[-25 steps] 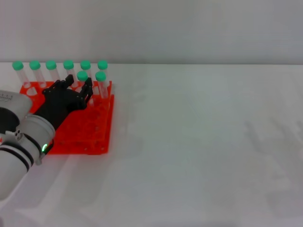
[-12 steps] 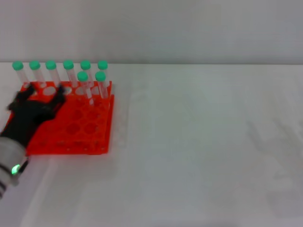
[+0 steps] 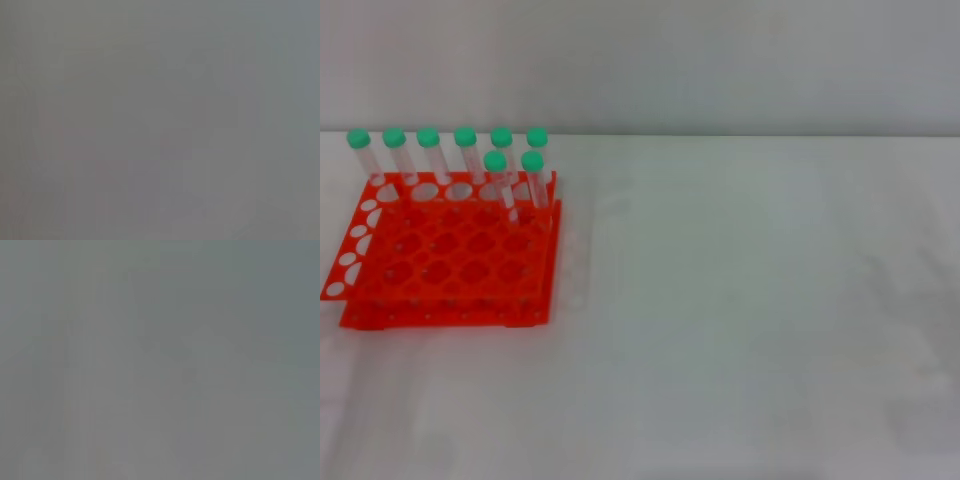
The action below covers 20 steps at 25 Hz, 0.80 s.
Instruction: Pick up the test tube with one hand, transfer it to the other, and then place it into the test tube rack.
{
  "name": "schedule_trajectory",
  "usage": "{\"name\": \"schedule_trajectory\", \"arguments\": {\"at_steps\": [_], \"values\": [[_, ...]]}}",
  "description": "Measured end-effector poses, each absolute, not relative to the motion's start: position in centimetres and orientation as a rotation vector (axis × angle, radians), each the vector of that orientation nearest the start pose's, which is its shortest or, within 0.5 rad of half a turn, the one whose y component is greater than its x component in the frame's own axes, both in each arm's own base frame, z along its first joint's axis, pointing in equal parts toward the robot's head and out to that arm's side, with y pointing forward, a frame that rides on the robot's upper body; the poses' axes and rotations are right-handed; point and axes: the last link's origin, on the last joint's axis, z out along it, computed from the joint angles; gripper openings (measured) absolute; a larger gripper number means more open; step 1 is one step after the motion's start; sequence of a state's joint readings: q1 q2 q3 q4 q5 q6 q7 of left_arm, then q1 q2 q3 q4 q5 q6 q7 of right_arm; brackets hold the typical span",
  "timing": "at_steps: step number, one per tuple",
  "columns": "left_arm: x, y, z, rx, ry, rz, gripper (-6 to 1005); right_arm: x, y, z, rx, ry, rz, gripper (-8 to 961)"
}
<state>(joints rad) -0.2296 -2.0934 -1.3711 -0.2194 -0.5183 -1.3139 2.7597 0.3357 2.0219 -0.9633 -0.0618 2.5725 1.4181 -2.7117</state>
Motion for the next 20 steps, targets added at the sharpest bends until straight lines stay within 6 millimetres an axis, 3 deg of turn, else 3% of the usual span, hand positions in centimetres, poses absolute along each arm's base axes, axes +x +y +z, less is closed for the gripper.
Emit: {"name": "schedule_trajectory", "arguments": {"at_steps": [14, 17, 20], "values": [[-37.0, 27.6, 4.2, -1.198, -0.663, -0.915, 815, 37.2, 28.9, 5.0, -1.483, 0.541, 0.812, 678], [-37.2, 27.7, 4.5, -1.177, -0.663, -0.916, 815, 37.8, 29.1, 5.3, -1.47, 0.56, 0.785, 863], [-37.4, 27.6, 4.7, -1.16, -0.667, -0.912, 813, 38.2, 29.2, 5.8, -1.444, 0.57, 0.771, 869]]}}
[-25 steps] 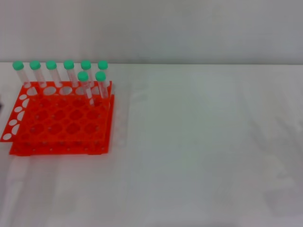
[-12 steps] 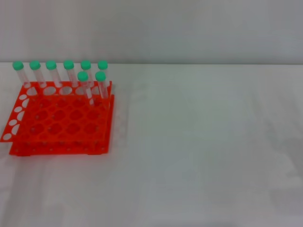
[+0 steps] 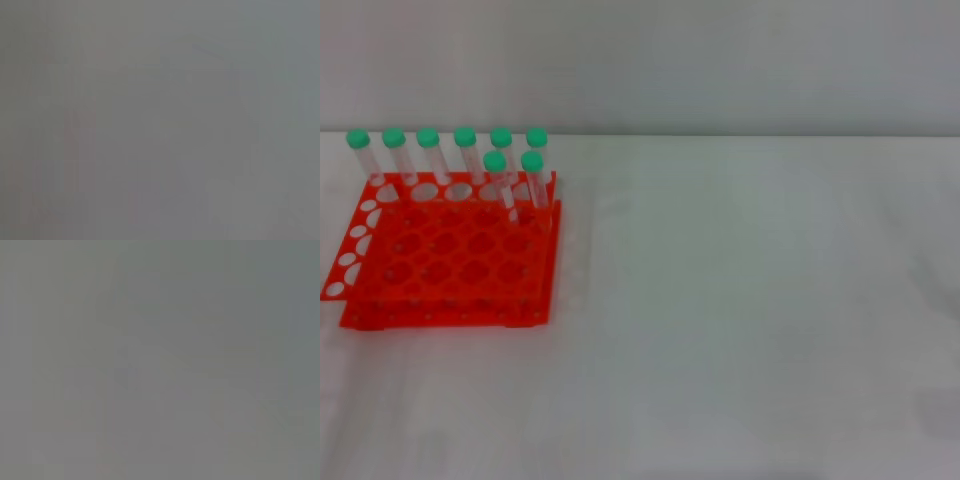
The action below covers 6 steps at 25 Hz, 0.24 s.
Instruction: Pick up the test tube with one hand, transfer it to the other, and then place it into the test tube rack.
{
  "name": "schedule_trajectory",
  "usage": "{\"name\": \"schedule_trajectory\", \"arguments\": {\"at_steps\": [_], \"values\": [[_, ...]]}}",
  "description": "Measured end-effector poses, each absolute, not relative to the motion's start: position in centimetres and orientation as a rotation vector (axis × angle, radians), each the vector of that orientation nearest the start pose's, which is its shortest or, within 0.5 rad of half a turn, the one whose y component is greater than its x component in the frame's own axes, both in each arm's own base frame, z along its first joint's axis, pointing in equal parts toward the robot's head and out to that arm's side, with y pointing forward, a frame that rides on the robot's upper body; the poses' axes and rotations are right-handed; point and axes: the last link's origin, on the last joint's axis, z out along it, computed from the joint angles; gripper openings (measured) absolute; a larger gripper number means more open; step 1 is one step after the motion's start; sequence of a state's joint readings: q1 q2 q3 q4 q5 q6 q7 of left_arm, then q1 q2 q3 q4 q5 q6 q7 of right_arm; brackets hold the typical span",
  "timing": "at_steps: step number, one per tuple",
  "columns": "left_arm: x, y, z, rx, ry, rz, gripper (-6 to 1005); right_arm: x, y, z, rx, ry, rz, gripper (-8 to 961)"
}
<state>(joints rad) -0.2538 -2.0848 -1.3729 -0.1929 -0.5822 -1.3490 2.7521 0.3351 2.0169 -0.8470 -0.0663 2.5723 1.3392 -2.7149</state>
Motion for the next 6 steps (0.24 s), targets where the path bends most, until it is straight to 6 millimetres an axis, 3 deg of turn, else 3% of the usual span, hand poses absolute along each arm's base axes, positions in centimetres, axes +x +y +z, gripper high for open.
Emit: {"name": "schedule_trajectory", "arguments": {"at_steps": [6], "values": [[-37.1, 28.8, 5.2, -1.151, -0.656, -0.912, 803, 38.2, 30.4, 7.0, -1.391, 0.563, 0.764, 873]]}}
